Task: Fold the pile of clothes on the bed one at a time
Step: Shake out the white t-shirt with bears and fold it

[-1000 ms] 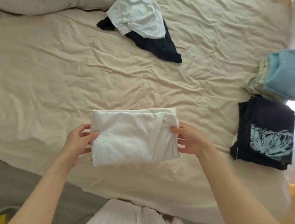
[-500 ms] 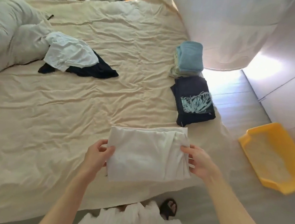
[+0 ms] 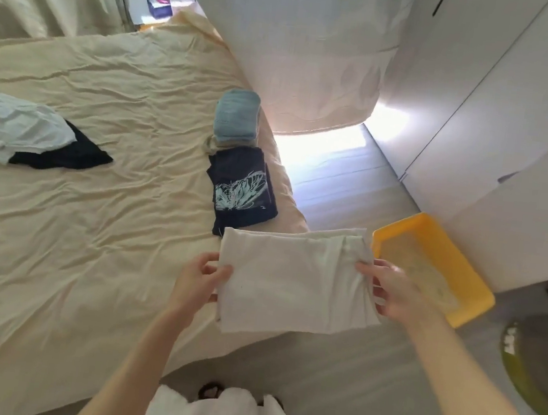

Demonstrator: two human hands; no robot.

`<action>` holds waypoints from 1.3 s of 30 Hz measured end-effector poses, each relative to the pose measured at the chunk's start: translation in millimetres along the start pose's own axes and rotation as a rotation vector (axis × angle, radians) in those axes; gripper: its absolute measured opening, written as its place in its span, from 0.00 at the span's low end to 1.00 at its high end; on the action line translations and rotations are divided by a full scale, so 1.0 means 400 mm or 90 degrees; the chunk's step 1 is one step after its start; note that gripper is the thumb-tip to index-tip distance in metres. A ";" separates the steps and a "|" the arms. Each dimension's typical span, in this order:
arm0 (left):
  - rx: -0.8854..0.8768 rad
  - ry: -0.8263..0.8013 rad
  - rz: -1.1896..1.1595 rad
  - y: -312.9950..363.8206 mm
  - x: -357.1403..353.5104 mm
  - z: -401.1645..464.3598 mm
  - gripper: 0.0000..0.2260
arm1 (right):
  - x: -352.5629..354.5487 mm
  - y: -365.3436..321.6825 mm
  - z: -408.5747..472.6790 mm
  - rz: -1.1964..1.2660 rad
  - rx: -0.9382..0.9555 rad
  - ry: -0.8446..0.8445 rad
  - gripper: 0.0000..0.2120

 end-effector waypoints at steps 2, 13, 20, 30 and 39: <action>0.008 -0.004 -0.020 0.026 -0.072 -0.002 0.06 | 0.069 -0.043 0.034 -0.027 0.004 -0.016 0.15; 0.010 0.092 -0.119 0.186 -0.382 0.173 0.04 | 0.219 -0.366 0.360 -0.127 0.100 -0.068 0.18; 0.043 0.162 -0.199 0.291 -0.547 0.282 0.03 | 0.236 -0.578 0.559 -0.223 0.152 -0.142 0.17; 0.083 0.355 -0.411 0.310 -0.570 0.414 0.04 | -0.046 -0.764 0.818 -0.380 0.236 -0.360 0.04; 0.128 0.556 -0.547 0.282 -0.480 0.543 0.04 | -0.454 -0.738 0.985 -0.499 0.258 -0.507 0.07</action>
Point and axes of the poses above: each hand's wrist, its own z-axis towards the middle knuckle, its own x-axis out of the back of the hand, y = z × x, the point moved 1 cm from there along z, towards the middle knuckle, and after that the axes turned 8 degrees about x, right-handed, at the moved point
